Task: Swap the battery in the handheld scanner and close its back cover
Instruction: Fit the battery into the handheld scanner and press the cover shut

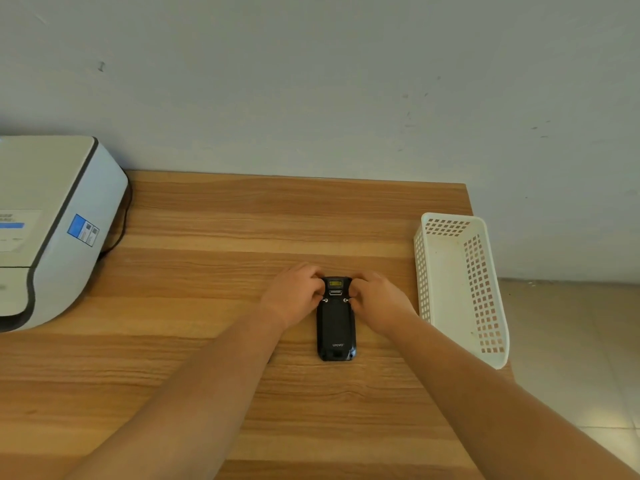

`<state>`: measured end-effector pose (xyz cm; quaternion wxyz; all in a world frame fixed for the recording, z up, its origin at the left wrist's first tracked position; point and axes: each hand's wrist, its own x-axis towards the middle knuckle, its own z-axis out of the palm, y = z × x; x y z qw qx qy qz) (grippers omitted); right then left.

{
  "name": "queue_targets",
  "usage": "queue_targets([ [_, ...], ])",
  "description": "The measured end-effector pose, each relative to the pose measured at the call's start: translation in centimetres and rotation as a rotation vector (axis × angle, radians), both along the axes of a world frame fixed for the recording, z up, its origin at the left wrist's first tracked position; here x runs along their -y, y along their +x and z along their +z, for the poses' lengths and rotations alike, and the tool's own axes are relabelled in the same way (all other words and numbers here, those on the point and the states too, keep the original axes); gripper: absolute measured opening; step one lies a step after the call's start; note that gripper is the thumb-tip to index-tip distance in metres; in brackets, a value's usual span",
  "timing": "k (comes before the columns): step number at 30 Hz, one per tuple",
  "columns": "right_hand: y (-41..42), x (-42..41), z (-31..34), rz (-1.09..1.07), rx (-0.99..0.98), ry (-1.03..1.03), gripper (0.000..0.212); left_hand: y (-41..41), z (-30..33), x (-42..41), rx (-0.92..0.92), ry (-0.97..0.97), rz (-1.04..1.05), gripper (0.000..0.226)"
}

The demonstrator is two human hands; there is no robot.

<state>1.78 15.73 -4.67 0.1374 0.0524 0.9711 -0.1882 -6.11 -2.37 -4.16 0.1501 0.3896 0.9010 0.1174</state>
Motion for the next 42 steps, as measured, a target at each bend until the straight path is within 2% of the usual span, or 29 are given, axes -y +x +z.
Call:
queue_targets([
  [7,-0.1,-0.4,-0.3,0.075,-0.038,-0.009,0.018,-0.7,-0.1,-0.2,0.005,-0.023,-0.099,0.02],
  [14,-0.1,-0.5,-0.4,0.118,-0.045,-0.007,0.021,-0.5,0.0,0.0,0.133,-0.008,-0.011,0.023],
  [23,-0.5,-0.2,-0.8,0.185,0.009,0.081,0.025,-0.6,-0.1,-0.7,-0.01,-0.128,-0.181,0.024],
  [29,-0.4,0.1,-1.0,0.154,0.004,0.055,0.025,-0.5,-0.3,-1.0,-0.11,-0.205,-0.265,0.024],
  [42,-0.8,-0.2,-0.5,0.158,0.072,0.052,0.029,-0.6,-0.2,-1.1,-0.081,-0.238,-0.254,0.025],
])
